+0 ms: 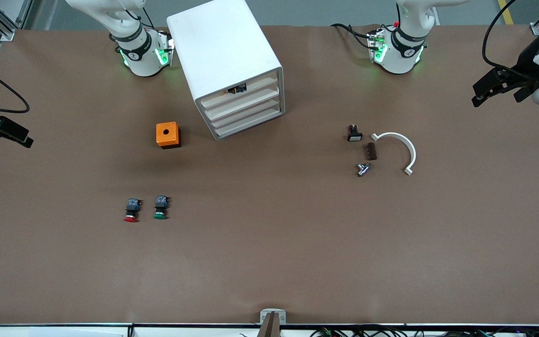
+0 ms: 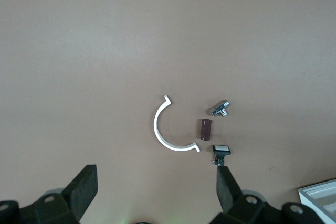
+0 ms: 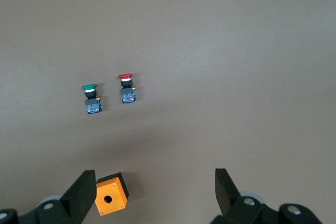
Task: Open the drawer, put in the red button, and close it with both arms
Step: 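Move the left gripper to the drawer while the right gripper reaches the red button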
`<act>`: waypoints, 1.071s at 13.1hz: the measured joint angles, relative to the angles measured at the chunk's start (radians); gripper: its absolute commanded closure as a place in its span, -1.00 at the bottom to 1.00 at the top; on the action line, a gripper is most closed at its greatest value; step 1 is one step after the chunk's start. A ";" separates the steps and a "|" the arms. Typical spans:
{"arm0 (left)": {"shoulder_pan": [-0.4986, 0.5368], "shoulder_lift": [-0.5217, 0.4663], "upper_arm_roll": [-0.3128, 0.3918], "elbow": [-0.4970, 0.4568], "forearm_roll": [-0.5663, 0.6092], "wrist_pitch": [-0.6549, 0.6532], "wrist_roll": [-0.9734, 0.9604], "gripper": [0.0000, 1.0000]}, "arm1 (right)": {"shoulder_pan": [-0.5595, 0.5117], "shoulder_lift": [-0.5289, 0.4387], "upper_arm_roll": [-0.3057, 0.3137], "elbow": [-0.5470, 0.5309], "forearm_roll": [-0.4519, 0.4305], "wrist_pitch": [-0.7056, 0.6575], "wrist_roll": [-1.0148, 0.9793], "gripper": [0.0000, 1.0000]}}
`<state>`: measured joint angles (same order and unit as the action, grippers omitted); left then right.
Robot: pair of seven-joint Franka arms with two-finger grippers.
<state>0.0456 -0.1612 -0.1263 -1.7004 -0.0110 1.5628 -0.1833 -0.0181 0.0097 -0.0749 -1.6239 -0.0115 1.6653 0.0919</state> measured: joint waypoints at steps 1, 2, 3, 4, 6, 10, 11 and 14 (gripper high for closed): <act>0.001 0.000 0.000 0.000 0.000 0.000 0.000 -1.00 | 0.000 0.000 0.000 -0.001 0.000 0.000 0.000 -1.00; 0.002 0.000 0.000 0.001 0.000 0.000 0.000 -1.00 | 0.000 0.000 0.000 -0.002 0.000 0.000 0.000 -1.00; 0.003 0.000 0.000 0.001 0.000 0.000 0.000 -1.00 | 0.000 0.000 0.000 -0.004 0.000 0.000 0.000 -1.00; 0.004 0.003 0.000 0.003 0.000 0.000 0.000 -1.00 | -0.001 0.000 0.000 -0.008 0.000 0.000 0.000 -1.00; 0.003 0.034 0.000 0.023 0.000 -0.008 0.000 -1.00 | -0.007 0.000 -0.001 -0.015 0.000 0.001 0.000 -1.00; -0.008 0.188 -0.012 0.074 0.000 -0.026 -0.004 -1.00 | -0.013 0.000 0.000 -0.018 0.000 0.001 -0.002 -1.00; -0.013 0.229 -0.016 0.079 0.000 -0.026 -0.025 -1.00 | -0.013 0.000 0.000 -0.018 0.000 0.001 -0.002 -1.00; -0.044 0.346 -0.029 0.120 0.000 -0.025 -0.165 -1.00 | -0.013 0.000 0.000 -0.020 0.000 0.001 -0.002 -1.00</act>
<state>0.0014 0.1846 -0.1552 -1.5801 -0.0113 1.5375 -0.3480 -0.0311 0.0097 -0.0745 -1.6435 -0.0115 1.6667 0.0902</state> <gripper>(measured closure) 0.000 0.000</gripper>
